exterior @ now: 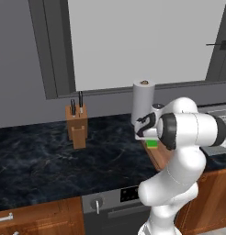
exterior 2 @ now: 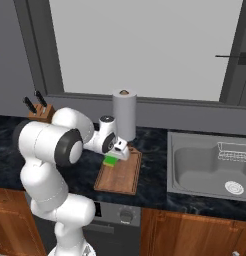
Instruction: Pick up the sponge from the counter and clean the cutting board by briefly scrubbing or pressing down on the cutting board. Once finished, release the sponge.
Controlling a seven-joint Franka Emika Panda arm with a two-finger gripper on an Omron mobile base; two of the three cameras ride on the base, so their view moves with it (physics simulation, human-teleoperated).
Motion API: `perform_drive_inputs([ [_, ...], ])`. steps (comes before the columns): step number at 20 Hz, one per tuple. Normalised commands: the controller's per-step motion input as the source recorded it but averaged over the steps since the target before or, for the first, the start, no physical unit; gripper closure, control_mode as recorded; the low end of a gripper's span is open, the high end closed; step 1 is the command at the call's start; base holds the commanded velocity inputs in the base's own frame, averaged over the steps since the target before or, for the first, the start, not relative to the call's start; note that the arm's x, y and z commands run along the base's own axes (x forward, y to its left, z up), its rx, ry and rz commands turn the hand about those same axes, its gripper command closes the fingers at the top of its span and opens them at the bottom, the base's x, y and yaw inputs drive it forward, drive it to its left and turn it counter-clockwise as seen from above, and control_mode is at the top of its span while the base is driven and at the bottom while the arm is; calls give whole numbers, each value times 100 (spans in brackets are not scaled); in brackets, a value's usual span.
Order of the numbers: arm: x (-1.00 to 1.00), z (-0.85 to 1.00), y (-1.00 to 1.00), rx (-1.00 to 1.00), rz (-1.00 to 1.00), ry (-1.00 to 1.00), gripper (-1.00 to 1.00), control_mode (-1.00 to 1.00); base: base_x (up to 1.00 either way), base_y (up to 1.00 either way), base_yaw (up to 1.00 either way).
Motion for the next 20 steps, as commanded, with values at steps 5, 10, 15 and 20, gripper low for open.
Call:
perform_drive_inputs([
  [5, 23, -7, 0, 0, 0, 0, 100, -100, 0, 0, 0],
  [10, 17, -12, 0, 0, 0, 0, 100, -100, 0, 0, 0],
  [15, 12, -10, -12, 0, 0, 0, 100, -100, 0, 0, 0],
  [20, 0, -15, -60, -1, 0, 0, 100, -100, 0, 0, 0],
])
